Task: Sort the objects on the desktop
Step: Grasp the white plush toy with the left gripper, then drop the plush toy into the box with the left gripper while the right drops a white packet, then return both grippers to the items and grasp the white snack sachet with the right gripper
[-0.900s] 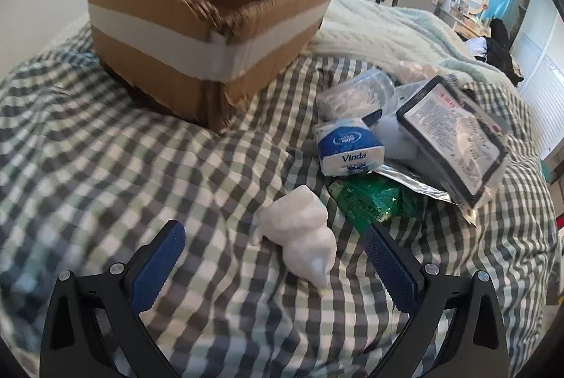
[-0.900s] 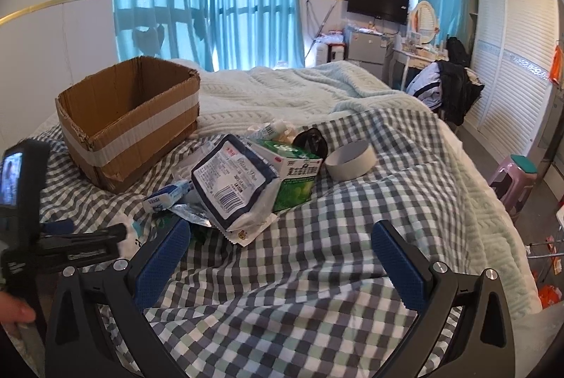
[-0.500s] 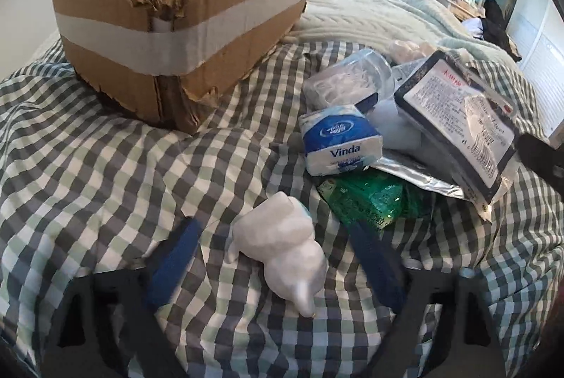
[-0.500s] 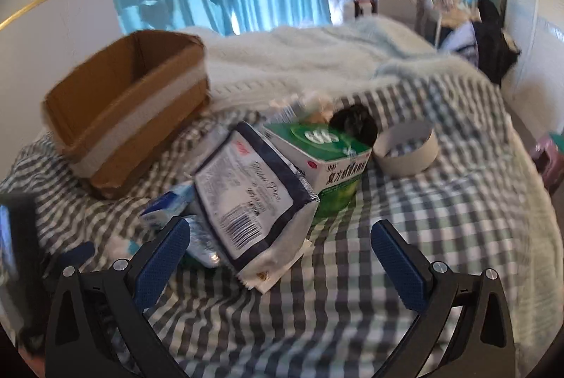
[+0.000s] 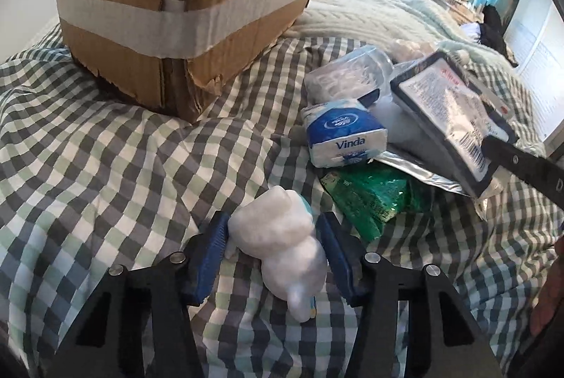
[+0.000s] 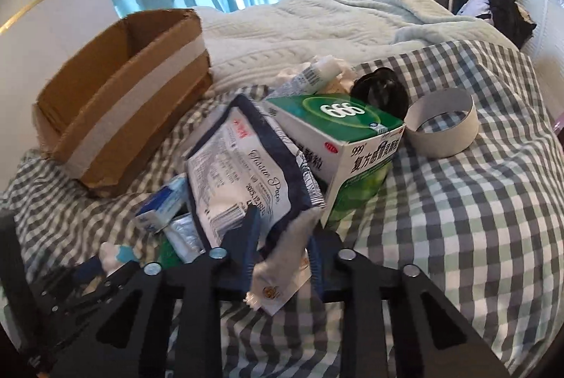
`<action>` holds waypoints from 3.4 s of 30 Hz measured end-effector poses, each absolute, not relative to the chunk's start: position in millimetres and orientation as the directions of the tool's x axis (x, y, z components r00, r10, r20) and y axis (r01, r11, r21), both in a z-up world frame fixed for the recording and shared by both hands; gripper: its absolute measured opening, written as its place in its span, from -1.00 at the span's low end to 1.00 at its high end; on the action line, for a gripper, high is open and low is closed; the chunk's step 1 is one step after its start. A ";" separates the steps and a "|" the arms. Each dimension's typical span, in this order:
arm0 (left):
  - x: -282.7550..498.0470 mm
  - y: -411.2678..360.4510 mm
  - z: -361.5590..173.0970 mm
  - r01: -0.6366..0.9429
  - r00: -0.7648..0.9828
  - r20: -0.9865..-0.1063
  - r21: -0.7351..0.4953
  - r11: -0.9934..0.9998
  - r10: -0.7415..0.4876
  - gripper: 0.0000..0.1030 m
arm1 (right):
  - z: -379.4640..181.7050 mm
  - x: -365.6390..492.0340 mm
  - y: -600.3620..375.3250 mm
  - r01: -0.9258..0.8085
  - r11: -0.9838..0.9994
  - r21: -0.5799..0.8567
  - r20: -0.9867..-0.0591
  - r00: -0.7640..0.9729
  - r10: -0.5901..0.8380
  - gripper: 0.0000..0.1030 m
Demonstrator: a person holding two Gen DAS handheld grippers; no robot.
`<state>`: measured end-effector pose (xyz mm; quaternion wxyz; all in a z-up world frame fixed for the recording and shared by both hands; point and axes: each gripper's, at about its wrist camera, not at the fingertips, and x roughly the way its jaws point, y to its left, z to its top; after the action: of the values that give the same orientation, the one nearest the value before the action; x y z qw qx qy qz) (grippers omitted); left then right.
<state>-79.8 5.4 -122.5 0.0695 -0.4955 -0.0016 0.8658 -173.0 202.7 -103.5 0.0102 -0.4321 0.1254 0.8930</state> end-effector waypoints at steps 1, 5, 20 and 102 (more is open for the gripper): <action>-78.7 4.4 -120.5 -0.117 -0.506 -0.854 -0.076 -0.990 0.125 0.07 | -100.5 -167.8 202.0 -0.122 -0.968 0.218 -0.767 -0.635 -0.093 -0.63; -75.0 -1.6 -111.4 -0.116 -0.527 -0.837 -0.105 -0.988 0.151 0.07 | -87.1 -148.6 200.4 -0.109 -0.973 0.203 -0.738 -0.670 -0.079 -0.71; -54.1 -0.1 -60.6 -0.196 -0.650 -0.729 -0.112 -0.974 0.215 0.07 | -36.7 -97.1 180.0 -0.057 -0.995 0.084 -0.645 -0.764 -0.011 -0.73; -72.3 11.4 -108.7 -0.192 -0.581 -0.784 -0.128 -0.973 0.217 1.00 | -109.2 -121.6 189.5 -0.003 -0.998 0.063 -0.840 -0.540 -0.051 0.46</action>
<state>-72.3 11.4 -108.7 0.1151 -0.4431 -0.0144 0.8890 -121.6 189.5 -109.2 -0.0140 -0.4795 0.0282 0.8770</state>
